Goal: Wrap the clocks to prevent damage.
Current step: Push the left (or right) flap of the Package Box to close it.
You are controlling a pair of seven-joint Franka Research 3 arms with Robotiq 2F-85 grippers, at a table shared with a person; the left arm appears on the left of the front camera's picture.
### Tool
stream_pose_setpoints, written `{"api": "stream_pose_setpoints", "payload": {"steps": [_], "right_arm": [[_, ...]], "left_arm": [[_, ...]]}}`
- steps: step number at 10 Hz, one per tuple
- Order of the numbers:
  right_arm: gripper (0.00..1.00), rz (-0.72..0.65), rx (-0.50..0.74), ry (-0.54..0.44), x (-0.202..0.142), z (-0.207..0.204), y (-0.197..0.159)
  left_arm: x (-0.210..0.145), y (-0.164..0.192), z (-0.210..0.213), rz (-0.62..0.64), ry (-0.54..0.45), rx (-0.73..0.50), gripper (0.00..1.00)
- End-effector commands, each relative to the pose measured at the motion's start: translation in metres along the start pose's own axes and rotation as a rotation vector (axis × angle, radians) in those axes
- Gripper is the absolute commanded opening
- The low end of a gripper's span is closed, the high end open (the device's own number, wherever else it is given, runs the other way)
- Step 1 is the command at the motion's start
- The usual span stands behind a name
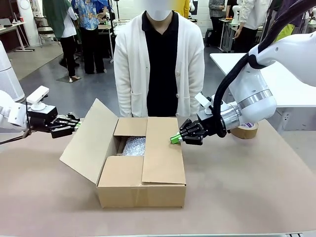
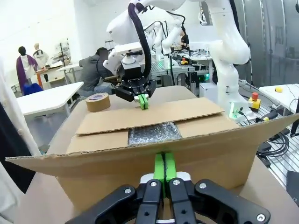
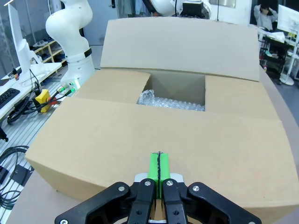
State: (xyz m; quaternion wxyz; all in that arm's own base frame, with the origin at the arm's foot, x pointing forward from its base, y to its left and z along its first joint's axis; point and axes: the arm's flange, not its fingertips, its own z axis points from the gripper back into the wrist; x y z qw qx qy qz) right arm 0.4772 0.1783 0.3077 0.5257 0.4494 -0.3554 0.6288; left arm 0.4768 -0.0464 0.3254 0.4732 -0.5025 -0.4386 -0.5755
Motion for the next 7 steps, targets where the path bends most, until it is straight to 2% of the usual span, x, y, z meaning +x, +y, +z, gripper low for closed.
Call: {"api": "stream_pose_setpoints", "payload": {"steps": [1, 7], "right_arm": [[0.01, -0.009, -0.004, 0.007, -0.004, -0.003, 0.001], [0.01, -0.009, -0.004, 0.007, -0.004, -0.003, 0.001]], "left_arm": [[0.003, 0.006, -0.017, -0.002, 0.046, -0.008, 0.0], [0.001, 0.032, -0.081, 0.008, 0.232, -0.036, 0.0]]}}
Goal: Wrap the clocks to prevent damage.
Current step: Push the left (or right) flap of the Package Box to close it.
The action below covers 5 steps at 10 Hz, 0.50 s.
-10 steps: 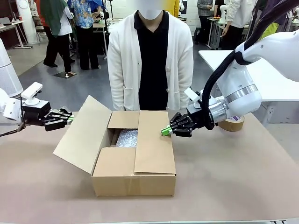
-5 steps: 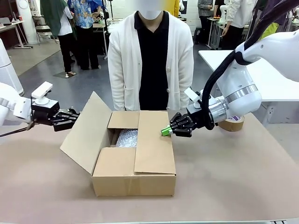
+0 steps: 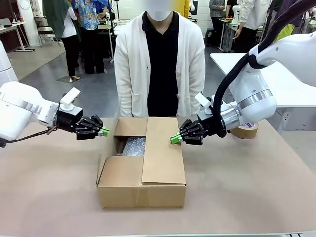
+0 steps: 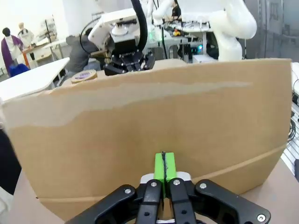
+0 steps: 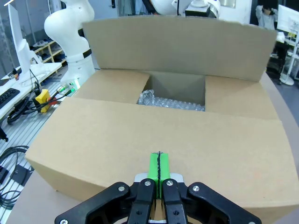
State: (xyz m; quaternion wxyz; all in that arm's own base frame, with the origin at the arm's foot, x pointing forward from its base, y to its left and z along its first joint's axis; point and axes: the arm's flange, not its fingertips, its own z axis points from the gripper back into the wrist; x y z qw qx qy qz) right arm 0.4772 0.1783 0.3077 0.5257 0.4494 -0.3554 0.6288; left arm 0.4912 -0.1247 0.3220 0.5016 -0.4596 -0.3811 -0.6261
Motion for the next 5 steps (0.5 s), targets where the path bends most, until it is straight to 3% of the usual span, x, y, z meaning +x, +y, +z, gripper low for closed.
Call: {"api": "stream_pose_setpoints", "payload": {"steps": [1, 5], "right_arm": [[0.01, -0.009, -0.004, 0.007, -0.004, -0.003, 0.001], [0.01, -0.009, -0.004, 0.007, -0.004, -0.003, 0.001]], "left_arm": [[-0.002, 0.007, -0.012, 0.0, 0.07, -0.009, 0.0], [-0.013, 0.008, -0.036, 0.024, 0.143, -0.054, 0.0]]}}
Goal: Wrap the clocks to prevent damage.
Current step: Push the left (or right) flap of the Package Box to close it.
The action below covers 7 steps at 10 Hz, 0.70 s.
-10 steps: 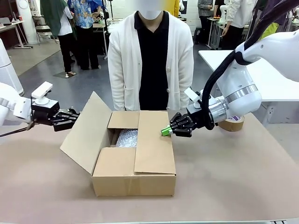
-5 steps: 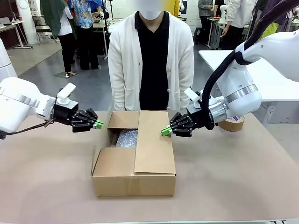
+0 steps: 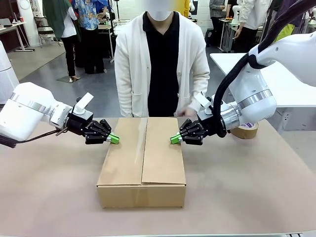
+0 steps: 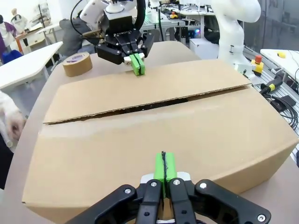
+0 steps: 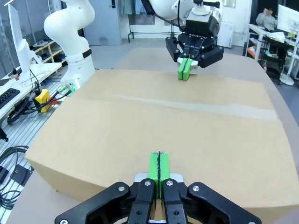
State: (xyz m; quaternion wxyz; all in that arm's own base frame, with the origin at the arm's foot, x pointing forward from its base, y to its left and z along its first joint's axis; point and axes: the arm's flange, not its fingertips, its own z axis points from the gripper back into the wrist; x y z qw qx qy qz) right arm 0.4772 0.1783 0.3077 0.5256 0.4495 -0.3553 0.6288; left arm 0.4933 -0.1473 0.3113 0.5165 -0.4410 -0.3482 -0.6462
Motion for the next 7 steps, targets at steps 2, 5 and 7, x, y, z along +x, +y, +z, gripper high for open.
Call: {"api": "stream_pose_setpoints", "payload": {"steps": [2, 5, 7], "right_arm": [[0.01, -0.009, -0.004, 0.008, -0.004, -0.003, 0.001], [0.01, -0.009, -0.004, 0.008, -0.004, -0.003, 0.001], [0.01, -0.009, -0.004, 0.008, -0.004, -0.003, 0.001]], "left_arm": [[-0.011, 0.0, -0.016, 0.024, 0.081, -0.042, 0.0], [-0.006, -0.006, -0.014, 0.01, 0.173, -0.062, 0.0], [0.004, 0.002, -0.002, 0.011, 0.03, -0.018, 0.0]]}}
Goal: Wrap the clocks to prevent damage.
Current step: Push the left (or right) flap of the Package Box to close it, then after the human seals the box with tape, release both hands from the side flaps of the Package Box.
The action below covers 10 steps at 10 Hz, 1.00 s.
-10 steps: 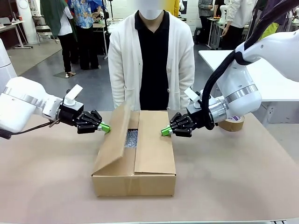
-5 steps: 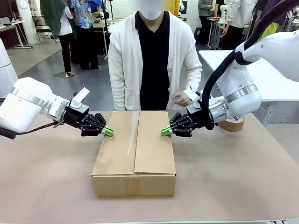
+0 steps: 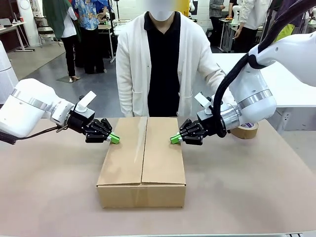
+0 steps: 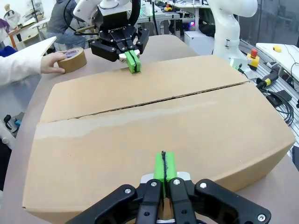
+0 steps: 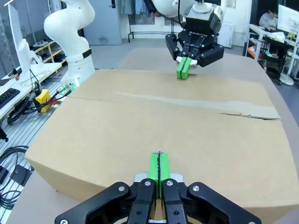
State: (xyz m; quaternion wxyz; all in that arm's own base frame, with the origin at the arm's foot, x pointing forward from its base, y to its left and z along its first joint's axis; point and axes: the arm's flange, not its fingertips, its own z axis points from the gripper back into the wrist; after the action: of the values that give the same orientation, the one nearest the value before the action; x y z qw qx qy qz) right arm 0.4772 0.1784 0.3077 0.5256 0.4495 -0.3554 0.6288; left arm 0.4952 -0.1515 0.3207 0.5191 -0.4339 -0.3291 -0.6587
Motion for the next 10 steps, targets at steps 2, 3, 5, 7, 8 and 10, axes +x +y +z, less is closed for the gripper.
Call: {"api": "stream_pose_setpoints", "payload": {"steps": [2, 3, 5, 7, 8, 10], "right_arm": [[0.01, -0.009, -0.005, 0.008, -0.0045, -0.003, 0.0006], [0.01, -0.009, -0.005, 0.008, -0.0045, -0.003, 0.0006], [0.01, -0.009, -0.005, 0.008, -0.0045, -0.003, 0.0006], [0.01, -0.009, -0.005, 0.008, -0.0045, -0.003, 0.0006], [0.01, -0.009, -0.005, 0.008, -0.0045, -0.003, 0.0006], [0.01, -0.009, -0.005, 0.008, -0.0045, -0.003, 0.0006]], "left_arm": [[-0.006, -0.0006, -0.0026, 0.009, -0.012, 0.006, 0.0], [-0.006, -0.0006, -0.0026, 0.009, -0.012, 0.006, 0.0], [-0.006, -0.0006, -0.0026, 0.009, -0.012, 0.006, 0.0], [-0.006, -0.0006, -0.0026, 0.009, -0.012, 0.006, 0.0], [-0.006, -0.0006, -0.0026, 0.009, -0.012, 0.006, 0.0], [-0.006, -0.0006, -0.0026, 0.009, -0.012, 0.006, 0.0]]}}
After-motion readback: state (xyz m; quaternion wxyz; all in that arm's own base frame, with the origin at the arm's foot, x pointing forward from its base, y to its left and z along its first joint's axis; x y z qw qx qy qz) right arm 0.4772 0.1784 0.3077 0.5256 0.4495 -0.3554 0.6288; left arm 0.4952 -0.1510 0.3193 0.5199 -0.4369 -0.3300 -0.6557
